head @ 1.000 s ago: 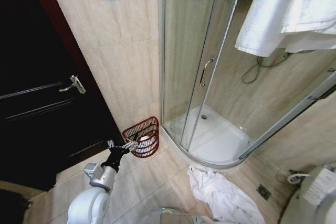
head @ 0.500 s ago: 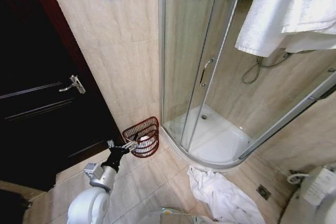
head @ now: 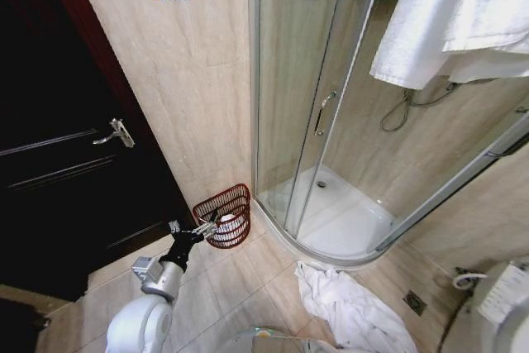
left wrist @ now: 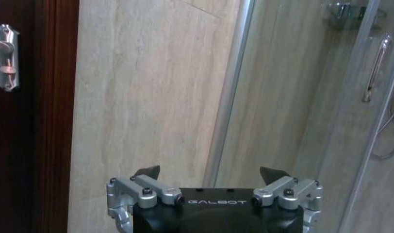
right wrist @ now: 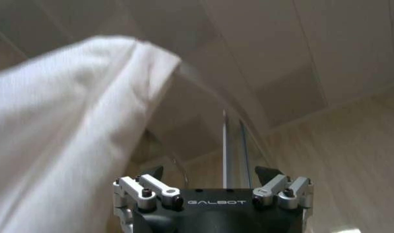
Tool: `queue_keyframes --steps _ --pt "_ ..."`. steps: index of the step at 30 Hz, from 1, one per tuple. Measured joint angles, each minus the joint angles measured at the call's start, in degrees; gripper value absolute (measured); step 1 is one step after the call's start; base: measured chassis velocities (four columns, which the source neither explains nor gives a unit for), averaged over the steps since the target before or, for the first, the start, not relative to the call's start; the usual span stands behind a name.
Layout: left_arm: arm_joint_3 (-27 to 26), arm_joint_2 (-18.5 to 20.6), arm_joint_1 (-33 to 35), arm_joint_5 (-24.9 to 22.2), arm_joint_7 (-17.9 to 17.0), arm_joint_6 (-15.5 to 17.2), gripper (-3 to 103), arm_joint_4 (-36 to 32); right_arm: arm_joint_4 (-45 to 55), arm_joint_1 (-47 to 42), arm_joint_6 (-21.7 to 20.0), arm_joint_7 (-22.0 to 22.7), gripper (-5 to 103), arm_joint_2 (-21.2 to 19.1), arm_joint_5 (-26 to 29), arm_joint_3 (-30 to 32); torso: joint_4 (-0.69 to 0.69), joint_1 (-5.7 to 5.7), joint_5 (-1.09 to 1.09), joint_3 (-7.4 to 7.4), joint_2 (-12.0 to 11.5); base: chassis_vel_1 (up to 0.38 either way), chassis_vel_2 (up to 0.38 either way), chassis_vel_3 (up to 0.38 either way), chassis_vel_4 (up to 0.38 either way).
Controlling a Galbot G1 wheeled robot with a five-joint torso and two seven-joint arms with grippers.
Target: Discard the used towel into the hamper.
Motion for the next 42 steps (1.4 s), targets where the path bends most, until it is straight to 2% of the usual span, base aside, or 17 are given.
queue_keyframes --steps 3,4,7,10,13,16,18,20,21,24,25,28,29,32,33,37,42 --pt "0.0 0.0 0.0 0.0 0.0 0.0 100 0.0 -2.1 2.6 1.8 -1.1 96 4.0 -1.9 -4.0 -0.05 0.00 -0.02 0.00 0.0 0.000 0.000 0.000 0.000" --pt "0.0 0.0 0.0 0.0 0.0 0.0 100 0.0 -2.1 2.6 1.8 -1.1 96 4.0 -1.9 -4.0 -0.05 0.00 -0.02 0.00 0.0 0.000 0.000 0.000 0.000" --pt "0.0 0.0 0.0 0.0 0.0 0.0 100 0.0 -3.2 7.6 3.9 -1.5 96 8.2 -3.5 -10.5 -0.02 0.00 -0.04 0.00 0.0 0.000 0.000 0.000 0.000" --pt "0.0 0.0 0.0 0.0 0.0 0.0 100 0.0 -3.0 10.5 3.8 -1.1 96 10.3 -4.7 -13.7 0.02 0.00 -0.02 0.00 0.0 0.000 0.000 0.000 0.000" --pt "0.0 0.0 0.0 0.0 0.0 0.0 100 0.0 -1.6 13.9 2.0 0.4 96 11.3 -5.7 -16.3 0.00 0.00 -0.03 0.00 0.0 0.000 0.000 0.000 0.000" --pt "0.0 0.0 0.0 0.0 0.0 0.0 100 0.0 0.2 23.0 -1.1 2.5 95 11.1 -5.4 -21.7 -0.04 0.00 -0.04 -0.01 0.0 0.000 0.000 0.000 0.000" --pt "0.0 0.0 0.0 0.0 0.0 0.0 100 0.0 0.2 26.4 -1.9 2.9 94 10.9 -4.3 -23.6 -0.02 -0.01 -0.06 -0.02 0.0 0.000 0.000 0.000 0.000" --pt "0.0 0.0 0.0 0.0 0.0 0.0 100 0.0 -0.1 34.4 -4.7 4.5 96 10.6 -0.5 -28.9 -0.04 -0.02 -0.07 -0.02 0.0 0.000 0.000 0.000 0.000" --pt "0.0 0.0 0.0 0.0 0.0 0.0 100 0.0 -0.1 34.4 -4.7 4.5 96 10.6 -0.5 -28.9 -0.04 -0.02 -0.07 -0.02 0.0 0.000 0.000 0.000 0.000" --pt "0.0 0.0 0.0 0.0 0.0 0.0 100 0.0 -4.1 49.6 -7.9 6.3 96 12.2 -0.5 -37.7 -0.01 -0.01 -0.04 -0.01 0.0 0.000 0.000 0.000 0.000" --pt "0.0 0.0 0.0 0.0 0.0 0.0 100 0.0 -4.1 49.6 -7.9 6.3 96 12.2 -0.5 -37.7 -0.01 -0.01 -0.04 -0.01 0.0 0.000 0.000 0.000 0.000" --pt "0.0 0.0 0.0 0.0 0.0 0.0 100 0.0 -6.5 60.2 -11.2 8.7 96 15.0 -2.0 -44.8 0.00 -0.01 -0.07 -0.02 0.0 0.000 0.000 0.000 0.000" --pt "0.0 0.0 0.0 0.0 0.0 0.0 100 0.0 -6.5 60.2 -11.2 8.7 96 15.0 -2.0 -44.8 0.00 -0.01 -0.07 -0.02 0.0 0.000 0.000 0.000 0.000" --pt "0.0 0.0 0.0 0.0 0.0 0.0 100 0.0 -6.5 66.6 -14.8 11.4 96 16.9 -1.9 -50.2 -0.02 -0.01 -0.03 -0.02 0.0 0.000 0.000 0.000 0.000" --pt "0.0 0.0 0.0 0.0 0.0 0.0 100 0.0 -6.5 66.6 -14.8 11.4 96 16.9 -1.9 -50.2 -0.02 -0.01 -0.03 -0.02 0.0 0.000 0.000 0.000 0.000" --pt "0.0 0.0 0.0 0.0 0.0 0.0 100 0.0 -9.6 73.0 -15.4 11.7 96 18.3 -1.4 -57.5 -0.02 -0.02 -0.02 -0.01 0.0 0.000 0.000 0.000 0.000" --pt "0.0 0.0 0.0 0.0 0.0 0.0 100 0.0 -13.1 77.7 -16.3 12.8 96 19.3 -2.8 -62.1 -0.02 -0.01 -0.06 -0.01 0.0 0.000 0.000 0.000 0.000"
